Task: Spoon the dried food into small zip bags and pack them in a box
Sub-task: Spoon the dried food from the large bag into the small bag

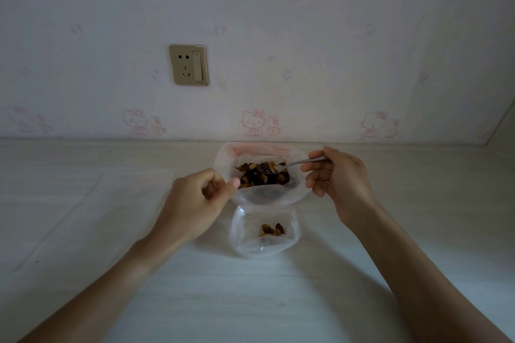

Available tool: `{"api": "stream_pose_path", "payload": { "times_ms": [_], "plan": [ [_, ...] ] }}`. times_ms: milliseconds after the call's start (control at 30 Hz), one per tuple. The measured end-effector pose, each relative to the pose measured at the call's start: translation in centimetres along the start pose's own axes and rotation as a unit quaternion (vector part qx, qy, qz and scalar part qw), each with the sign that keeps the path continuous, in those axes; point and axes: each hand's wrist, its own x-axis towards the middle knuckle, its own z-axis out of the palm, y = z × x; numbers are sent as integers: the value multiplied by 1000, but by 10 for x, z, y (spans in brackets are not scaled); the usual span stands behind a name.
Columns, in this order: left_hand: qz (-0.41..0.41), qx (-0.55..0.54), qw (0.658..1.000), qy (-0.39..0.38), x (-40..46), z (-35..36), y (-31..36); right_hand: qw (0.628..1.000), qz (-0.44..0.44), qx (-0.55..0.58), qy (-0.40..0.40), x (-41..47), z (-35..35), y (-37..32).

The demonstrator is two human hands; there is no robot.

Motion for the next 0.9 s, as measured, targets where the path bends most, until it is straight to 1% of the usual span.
{"api": "stream_pose_path", "payload": {
  "times_ms": [100,167,300,367,467,567,633,700,767,833,900],
  "plan": [
    [3,16,999,-38,-15,-3,3,999,14,3,-31,1,-2,-2],
    [-14,14,998,-53,-17,-4,7,998,32,-6,-58,0,-4,-2],
    [-30,-1,993,-117,-21,-5,14,991,33,-57,-115,-5,-5,-6],
    [-24,-8,991,-132,-23,-2,15,987,8,-84,-138,-8,-4,-8],
    [-24,-21,991,-128,-22,1,17,974,-41,-116,-191,-14,0,-10],
    [-54,-33,990,-129,-19,-1,20,951,-91,-157,-252,-20,4,-12],
    [-78,-43,986,-141,-15,-5,20,937,-124,-185,-271,-24,6,-12],
    [-95,-55,983,-146,-12,-8,20,932,-149,-187,-273,-27,7,-13],
    [-97,-53,983,-147,-12,-9,19,936,-169,-171,-258,-28,8,-13],
    [-88,-46,983,-153,-13,-9,19,947,-173,-149,-225,-26,9,-11],
    [-78,-53,982,-165,-14,-9,18,963,-155,-119,-186,-24,10,-9]
  ]
}}
